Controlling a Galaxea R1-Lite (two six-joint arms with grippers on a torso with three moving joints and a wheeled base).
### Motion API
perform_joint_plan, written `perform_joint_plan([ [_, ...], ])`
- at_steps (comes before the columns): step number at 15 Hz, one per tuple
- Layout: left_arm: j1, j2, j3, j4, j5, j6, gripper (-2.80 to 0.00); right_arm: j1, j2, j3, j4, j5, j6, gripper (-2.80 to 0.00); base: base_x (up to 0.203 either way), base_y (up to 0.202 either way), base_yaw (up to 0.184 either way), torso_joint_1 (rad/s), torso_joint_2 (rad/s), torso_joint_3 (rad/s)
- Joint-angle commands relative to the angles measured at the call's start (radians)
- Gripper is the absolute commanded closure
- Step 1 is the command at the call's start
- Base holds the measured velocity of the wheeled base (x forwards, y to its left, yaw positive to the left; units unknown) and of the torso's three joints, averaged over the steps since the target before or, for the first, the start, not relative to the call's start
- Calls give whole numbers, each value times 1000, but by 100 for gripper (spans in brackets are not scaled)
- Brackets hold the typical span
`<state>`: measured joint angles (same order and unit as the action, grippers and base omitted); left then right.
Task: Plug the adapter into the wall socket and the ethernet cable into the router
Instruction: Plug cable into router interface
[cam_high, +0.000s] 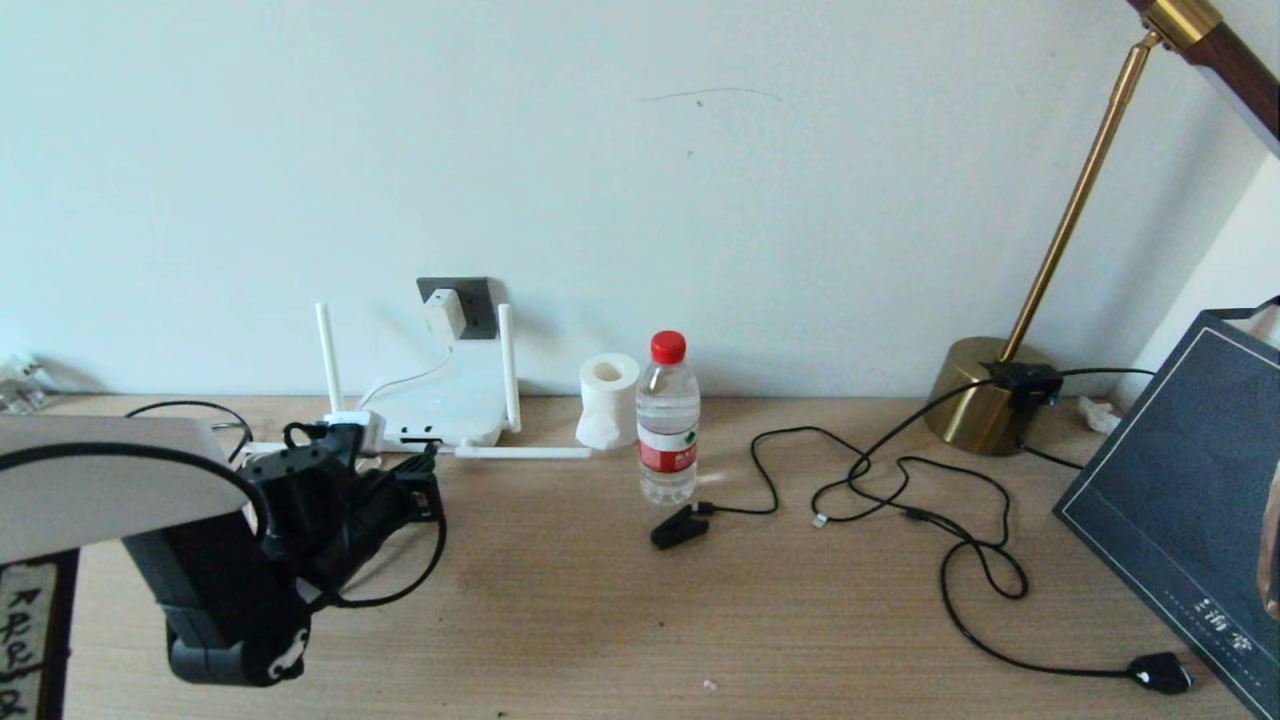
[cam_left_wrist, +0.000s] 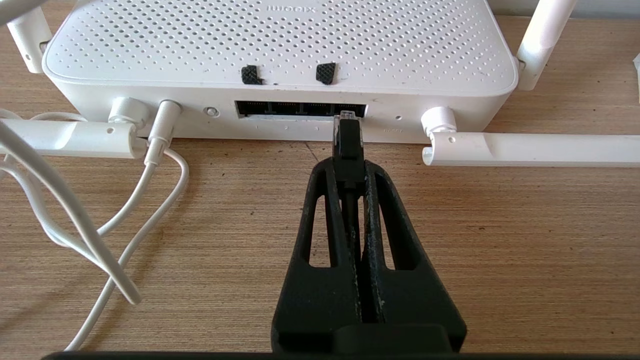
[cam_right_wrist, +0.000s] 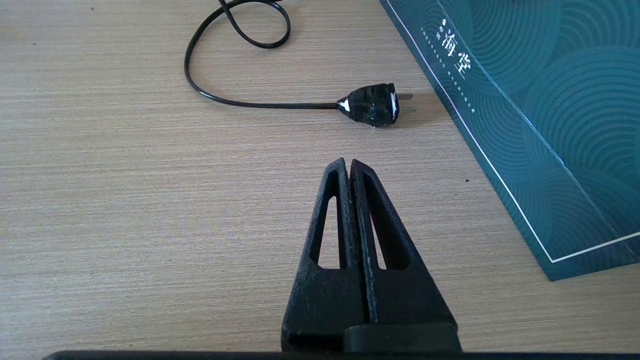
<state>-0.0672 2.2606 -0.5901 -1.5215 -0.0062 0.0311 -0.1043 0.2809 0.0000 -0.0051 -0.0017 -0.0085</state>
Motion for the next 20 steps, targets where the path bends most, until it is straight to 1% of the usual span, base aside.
perform_joint_plan([
  [1, 0, 4, -5, -8, 0, 1, 0, 0, 1, 0, -1, 0, -1, 0, 0, 0, 0, 0, 0, 0],
  [20, 0, 5, -10, -8, 0, 1, 0, 0, 1, 0, -1, 0, -1, 0, 0, 0, 0, 0, 0, 0],
])
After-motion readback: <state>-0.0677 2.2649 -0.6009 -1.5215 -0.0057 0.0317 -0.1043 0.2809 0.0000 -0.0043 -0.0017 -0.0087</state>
